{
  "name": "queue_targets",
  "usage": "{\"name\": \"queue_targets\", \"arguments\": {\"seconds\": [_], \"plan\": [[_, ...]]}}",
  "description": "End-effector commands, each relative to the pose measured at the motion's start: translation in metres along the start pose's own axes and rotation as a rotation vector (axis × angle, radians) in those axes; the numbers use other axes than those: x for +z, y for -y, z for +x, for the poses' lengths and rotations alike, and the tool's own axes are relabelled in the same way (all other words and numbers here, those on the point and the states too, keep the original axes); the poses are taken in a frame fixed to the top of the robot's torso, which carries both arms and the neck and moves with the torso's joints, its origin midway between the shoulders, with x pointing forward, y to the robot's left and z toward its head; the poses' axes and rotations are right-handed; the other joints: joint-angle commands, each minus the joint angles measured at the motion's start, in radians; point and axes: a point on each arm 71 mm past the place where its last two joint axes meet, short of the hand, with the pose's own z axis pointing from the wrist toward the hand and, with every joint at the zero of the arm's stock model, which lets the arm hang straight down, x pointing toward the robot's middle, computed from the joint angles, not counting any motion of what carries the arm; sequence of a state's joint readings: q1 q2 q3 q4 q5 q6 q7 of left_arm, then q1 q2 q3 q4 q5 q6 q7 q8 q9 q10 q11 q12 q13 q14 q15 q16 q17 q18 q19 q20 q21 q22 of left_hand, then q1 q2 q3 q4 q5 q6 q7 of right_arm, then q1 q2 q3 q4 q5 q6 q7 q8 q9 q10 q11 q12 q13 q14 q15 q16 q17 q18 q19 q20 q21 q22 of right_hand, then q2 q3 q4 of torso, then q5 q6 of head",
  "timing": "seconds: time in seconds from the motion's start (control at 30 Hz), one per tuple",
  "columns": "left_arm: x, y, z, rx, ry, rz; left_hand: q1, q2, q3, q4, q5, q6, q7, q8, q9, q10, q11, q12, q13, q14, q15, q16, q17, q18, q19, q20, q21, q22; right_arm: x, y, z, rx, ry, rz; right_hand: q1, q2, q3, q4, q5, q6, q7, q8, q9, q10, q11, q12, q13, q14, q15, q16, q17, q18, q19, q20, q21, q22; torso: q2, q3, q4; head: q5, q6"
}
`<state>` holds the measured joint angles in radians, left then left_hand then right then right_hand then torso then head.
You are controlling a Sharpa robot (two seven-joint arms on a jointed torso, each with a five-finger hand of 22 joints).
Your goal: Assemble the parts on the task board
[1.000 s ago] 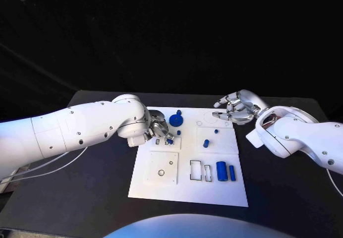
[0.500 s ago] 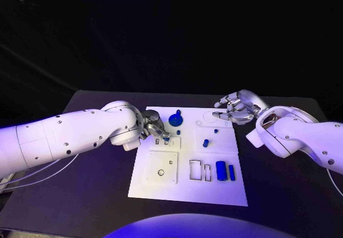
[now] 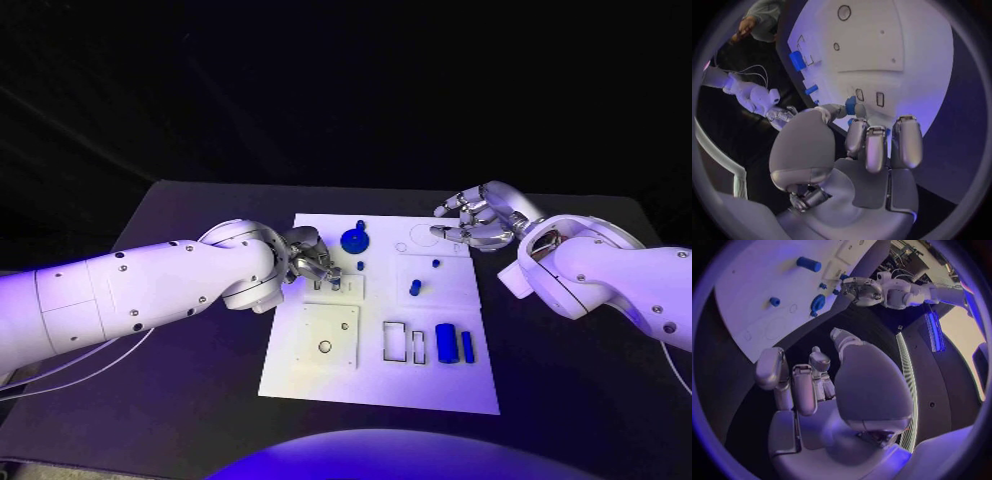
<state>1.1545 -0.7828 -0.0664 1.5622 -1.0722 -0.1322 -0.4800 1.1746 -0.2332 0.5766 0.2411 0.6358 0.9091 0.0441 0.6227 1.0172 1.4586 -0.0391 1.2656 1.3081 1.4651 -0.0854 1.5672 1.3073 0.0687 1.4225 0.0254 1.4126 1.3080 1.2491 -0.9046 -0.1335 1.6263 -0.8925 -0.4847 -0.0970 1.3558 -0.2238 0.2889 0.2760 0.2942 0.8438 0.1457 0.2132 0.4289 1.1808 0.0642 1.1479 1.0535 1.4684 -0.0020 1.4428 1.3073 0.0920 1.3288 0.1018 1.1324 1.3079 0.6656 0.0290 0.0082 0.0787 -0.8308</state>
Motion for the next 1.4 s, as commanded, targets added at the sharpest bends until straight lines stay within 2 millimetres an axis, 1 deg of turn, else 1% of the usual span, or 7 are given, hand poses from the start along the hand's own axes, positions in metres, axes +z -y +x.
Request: {"name": "queue_targets", "arguments": {"seconds": [0.03,0.33,0.63,0.87,1.07,1.3,1.4], "plan": [[0.001,0.002,-0.001,0.021,0.033,0.020,-0.010,-0.004,0.216,-0.221,0.006,0.013,-0.007,0.003,0.001,0.006,-0.002,0.005,0.004,0.106,-0.006,0.004,0.263,-0.017,0.004,-0.002,0.006,0.109,0.000,-0.001,0.000,-0.002,0.001,-0.014,-0.004,-0.003,0.004,-0.001,0.005,-0.006,0.002,0.005,0.001,0.006,0.001,0.003,-0.001,0.029,-0.004,-0.002,0.028,0.006,0.007,0.000,-0.006,0.058,0.001,0.0012,-0.0011,0.000,-0.002],[0.002,0.000,0.003,0.040,0.001,-0.008,-0.019,-0.009,0.214,-0.220,0.008,0.017,-0.008,0.003,0.002,0.007,-0.002,0.003,0.002,0.106,-0.006,0.004,0.263,-0.017,0.004,-0.002,0.006,0.109,-0.001,0.000,0.001,-0.002,0.001,-0.013,-0.006,-0.003,0.005,0.000,0.007,-0.007,0.002,0.007,0.001,0.006,0.001,0.004,-0.001,0.029,-0.004,-0.002,0.028,0.005,0.007,0.000,-0.005,0.058,0.001,0.0015,-0.0004,0.000,-0.006],[0.004,0.000,0.007,0.074,-0.036,-0.027,-0.029,-0.013,0.212,-0.219,-0.002,0.022,-0.011,0.004,0.004,0.008,-0.002,0.000,-0.001,0.106,-0.006,0.004,0.263,-0.017,0.003,-0.003,0.005,0.109,-0.001,0.000,0.001,0.000,-0.001,-0.011,-0.008,-0.002,0.006,0.002,0.009,-0.007,0.002,0.009,0.001,0.006,0.000,0.003,-0.002,0.029,-0.004,-0.003,0.027,0.006,0.007,0.000,-0.007,0.057,0.000,0.0015,-0.0015,0.002,-0.012],[0.005,-0.001,0.009,0.093,-0.050,-0.039,-0.034,-0.015,0.211,-0.219,-0.011,0.023,-0.013,0.005,0.006,0.010,-0.003,0.000,-0.001,0.106,-0.006,0.004,0.263,-0.017,0.004,-0.003,0.005,0.110,-0.001,0.001,0.002,0.001,-0.001,-0.010,-0.010,-0.002,0.007,0.003,0.011,-0.008,0.002,0.010,0.001,0.006,0.001,0.004,-0.002,0.029,-0.004,-0.003,0.026,0.006,0.006,0.000,-0.008,0.057,0.001,0.0016,-0.0004,0.002,-0.015],[0.006,-0.001,0.009,0.105,-0.057,-0.044,-0.037,-0.015,0.211,-0.218,-0.017,0.024,-0.013,0.006,0.007,0.011,-0.003,0.001,-0.001,0.106,-0.006,0.004,0.263,-0.017,0.004,-0.003,0.004,0.110,-0.001,0.001,0.002,0.001,-0.002,-0.010,-0.010,-0.002,0.007,0.003,0.011,-0.008,0.002,0.010,0.001,0.006,0.001,0.004,-0.002,0.029,-0.004,-0.003,0.026,0.006,0.006,0.000,-0.008,0.057,0.000,0.0017,-0.0014,0.002,-0.017],[0.006,0.000,0.010,0.110,-0.063,-0.046,-0.038,-0.015,0.211,-0.219,-0.022,0.024,-0.014,0.006,0.008,0.011,-0.003,0.001,-0.001,0.106,-0.007,0.004,0.263,-0.017,0.004,-0.003,0.005,0.111,-0.001,0.002,0.002,0.002,-0.002,-0.009,-0.012,-0.001,0.008,0.004,0.013,-0.008,0.002,0.011,0.001,0.005,0.000,0.004,-0.003,0.029,-0.004,-0.004,0.026,0.006,0.006,0.000,-0.009,0.057,0.001,0.0019,-0.0006,0.003,-0.020],[0.006,0.000,0.010,0.112,-0.064,-0.047,-0.041,-0.016,0.212,-0.218,-0.029,0.024,-0.015,0.007,0.009,0.012,-0.004,0.001,-0.001,0.106,-0.007,0.004,0.263,-0.017,0.004,-0.003,0.004,0.111,-0.001,0.002,0.002,0.003,-0.002,-0.009,-0.012,-0.001,0.008,0.004,0.013,-0.008,0.002,0.011,0.001,0.005,0.000,0.004,-0.003,0.029,-0.004,-0.004,0.026,0.006,0.006,0.000,-0.009,0.057,0.000,0.0019,-0.0004,0.003,-0.020]]}}
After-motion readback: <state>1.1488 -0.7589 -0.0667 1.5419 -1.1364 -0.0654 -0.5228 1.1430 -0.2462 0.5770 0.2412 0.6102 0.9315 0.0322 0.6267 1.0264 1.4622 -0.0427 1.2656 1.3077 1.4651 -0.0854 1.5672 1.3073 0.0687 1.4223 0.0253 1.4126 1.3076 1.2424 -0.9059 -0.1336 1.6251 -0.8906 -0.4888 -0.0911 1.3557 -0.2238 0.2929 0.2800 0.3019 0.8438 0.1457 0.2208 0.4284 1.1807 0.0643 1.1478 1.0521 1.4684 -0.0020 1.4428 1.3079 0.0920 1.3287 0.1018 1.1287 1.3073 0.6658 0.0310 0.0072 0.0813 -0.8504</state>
